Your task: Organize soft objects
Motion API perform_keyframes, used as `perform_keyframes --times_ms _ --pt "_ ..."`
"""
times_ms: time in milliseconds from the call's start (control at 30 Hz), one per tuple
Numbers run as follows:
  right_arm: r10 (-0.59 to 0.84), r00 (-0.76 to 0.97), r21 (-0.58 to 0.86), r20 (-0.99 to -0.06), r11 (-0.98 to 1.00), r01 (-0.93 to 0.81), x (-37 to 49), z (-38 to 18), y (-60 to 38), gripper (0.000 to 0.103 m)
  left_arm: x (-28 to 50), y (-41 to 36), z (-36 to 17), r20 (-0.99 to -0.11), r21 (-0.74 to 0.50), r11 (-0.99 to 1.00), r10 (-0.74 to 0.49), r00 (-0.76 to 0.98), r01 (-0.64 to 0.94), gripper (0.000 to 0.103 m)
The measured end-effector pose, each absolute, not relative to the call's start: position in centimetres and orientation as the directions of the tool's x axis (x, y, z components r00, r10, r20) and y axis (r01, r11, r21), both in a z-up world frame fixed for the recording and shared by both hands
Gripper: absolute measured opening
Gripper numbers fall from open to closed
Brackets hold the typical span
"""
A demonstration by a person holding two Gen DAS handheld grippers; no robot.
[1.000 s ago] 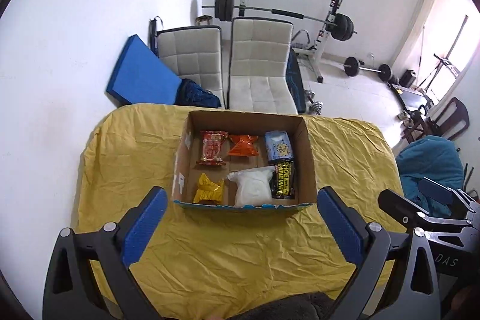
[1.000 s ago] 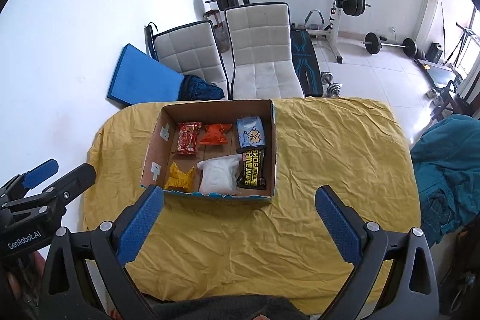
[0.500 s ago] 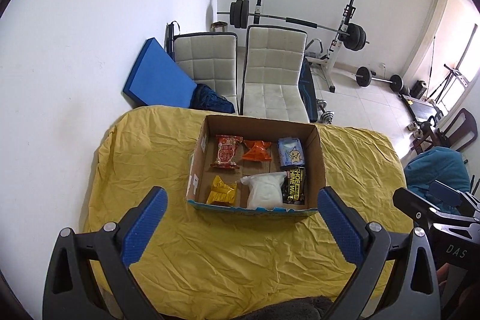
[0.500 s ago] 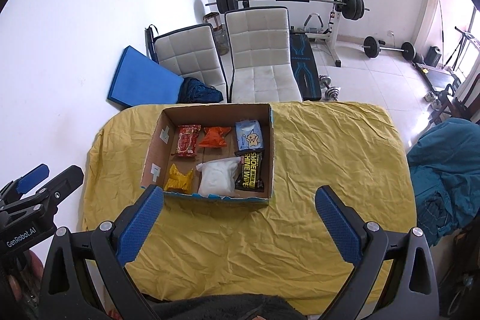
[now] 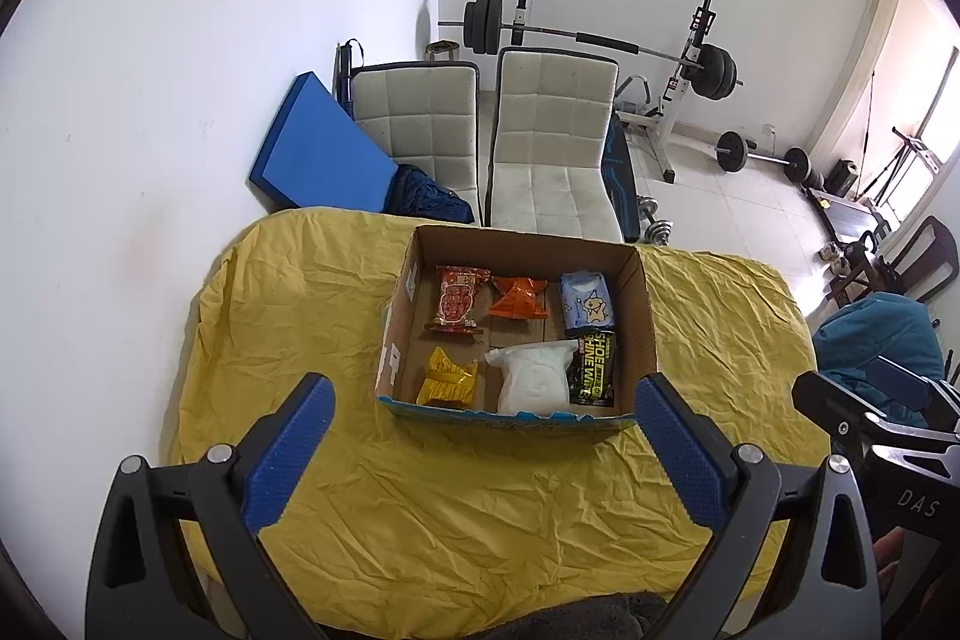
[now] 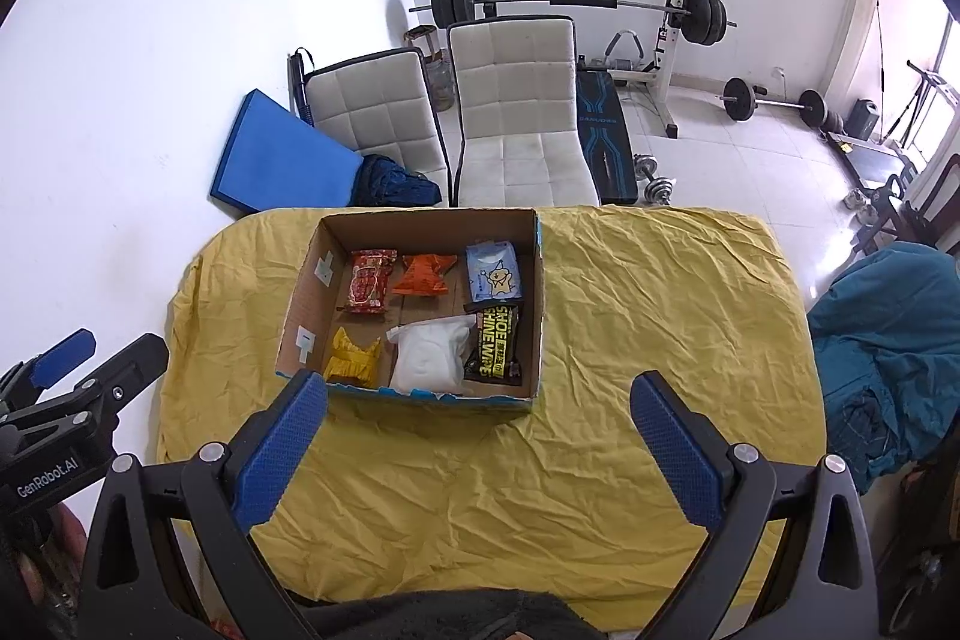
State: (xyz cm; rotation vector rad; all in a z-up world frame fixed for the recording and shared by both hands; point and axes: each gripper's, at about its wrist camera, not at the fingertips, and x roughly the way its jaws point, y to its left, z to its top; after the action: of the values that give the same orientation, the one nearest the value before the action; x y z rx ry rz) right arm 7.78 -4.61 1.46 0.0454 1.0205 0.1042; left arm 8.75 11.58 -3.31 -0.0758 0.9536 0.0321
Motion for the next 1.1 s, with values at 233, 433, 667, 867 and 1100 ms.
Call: perform_keyframes --times_ms 233,433,667,867,1100 --pt "0.100 0.519 0.079 -0.849 0.995 -0.062 7.77 1.28 -4.71 0.103 8.91 11.61 -3.61 -0.818 -0.049 0.997 -0.003 0.575 -0.064 0.102" --pt "0.096 0.519 0.076 -0.849 0.995 -0.060 7.72 1.20 -4.87 0.103 8.83 11.68 -3.77 -0.819 -0.032 0.997 0.012 0.573 -0.066 0.102" --pt "0.095 0.513 0.077 -0.853 0.995 -0.055 7.83 0.91 -4.87 0.103 8.84 11.75 -3.78 -0.819 -0.030 0.997 0.014 0.574 -0.068 0.102" --pt "0.086 0.512 0.069 -0.854 0.996 -0.053 7.90 0.86 -4.80 0.103 8.90 12.01 -3.78 -0.819 -0.027 0.997 0.021 0.573 -0.076 0.102" --pt "0.077 0.515 0.064 -0.854 0.997 -0.044 8.01 0.68 -4.83 0.103 8.89 12.18 -3.73 -0.814 -0.021 0.996 0.033 0.579 -0.086 0.102"
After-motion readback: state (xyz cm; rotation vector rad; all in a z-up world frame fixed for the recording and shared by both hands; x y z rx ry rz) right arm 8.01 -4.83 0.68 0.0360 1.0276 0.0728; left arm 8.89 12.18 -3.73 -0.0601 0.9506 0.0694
